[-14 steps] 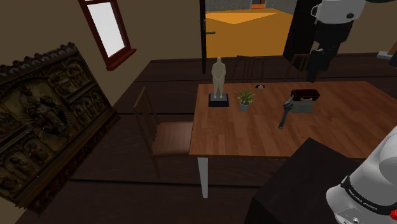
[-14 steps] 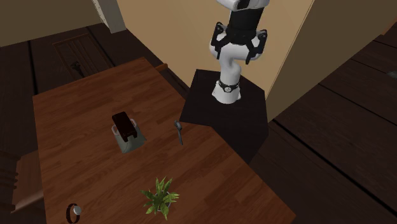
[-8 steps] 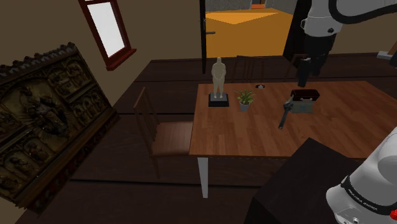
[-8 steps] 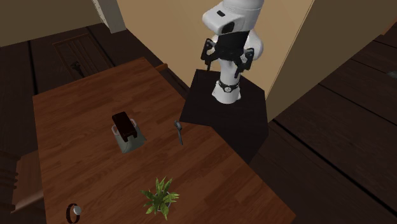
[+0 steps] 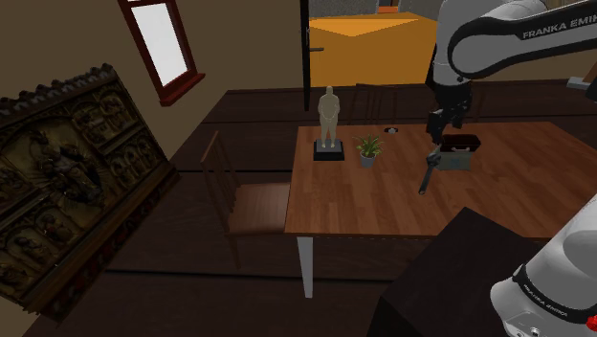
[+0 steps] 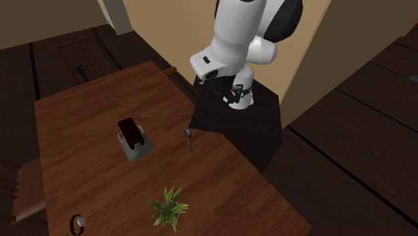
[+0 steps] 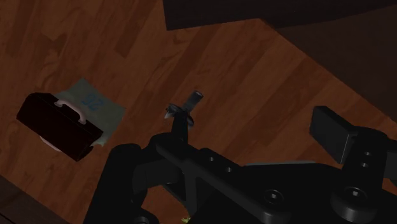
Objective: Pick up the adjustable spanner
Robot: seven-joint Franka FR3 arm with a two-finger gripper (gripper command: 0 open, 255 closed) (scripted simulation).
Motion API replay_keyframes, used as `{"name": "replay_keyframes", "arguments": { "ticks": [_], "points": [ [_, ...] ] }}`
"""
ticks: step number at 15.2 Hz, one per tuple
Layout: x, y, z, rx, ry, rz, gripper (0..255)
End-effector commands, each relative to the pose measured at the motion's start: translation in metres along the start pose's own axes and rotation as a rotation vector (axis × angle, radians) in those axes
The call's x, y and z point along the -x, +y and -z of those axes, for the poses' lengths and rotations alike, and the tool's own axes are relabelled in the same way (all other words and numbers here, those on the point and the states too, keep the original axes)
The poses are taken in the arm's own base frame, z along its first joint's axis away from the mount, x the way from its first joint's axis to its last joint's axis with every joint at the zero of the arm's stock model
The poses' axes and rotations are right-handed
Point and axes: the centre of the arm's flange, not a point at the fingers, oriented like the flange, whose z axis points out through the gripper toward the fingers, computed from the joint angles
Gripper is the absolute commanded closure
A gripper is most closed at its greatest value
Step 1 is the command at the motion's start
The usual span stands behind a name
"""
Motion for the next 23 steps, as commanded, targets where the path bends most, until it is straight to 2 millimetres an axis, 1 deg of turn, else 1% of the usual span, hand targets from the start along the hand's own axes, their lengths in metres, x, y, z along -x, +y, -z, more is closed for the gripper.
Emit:
{"name": "replay_keyframes", "arguments": {
  "ticks": [1, 10, 11, 18, 20, 21, 23],
  "points": [
    [-0.014, 0.010, -0.023, 0.016, -0.014, -0.017, 0],
    [-0.077, 0.056, -0.115, 0.087, -0.080, -0.095, 0],
    [-0.080, 0.059, -0.120, 0.091, -0.083, -0.099, 0],
    [-0.084, 0.052, -0.156, 0.091, -0.083, -0.099, 0],
    [-0.084, 0.051, -0.159, 0.091, -0.083, -0.099, 0],
    [-0.084, 0.051, -0.159, 0.091, -0.083, -0.099, 255],
    [-0.084, 0.051, -0.159, 0.091, -0.083, -0.099, 255]
  ]
}}
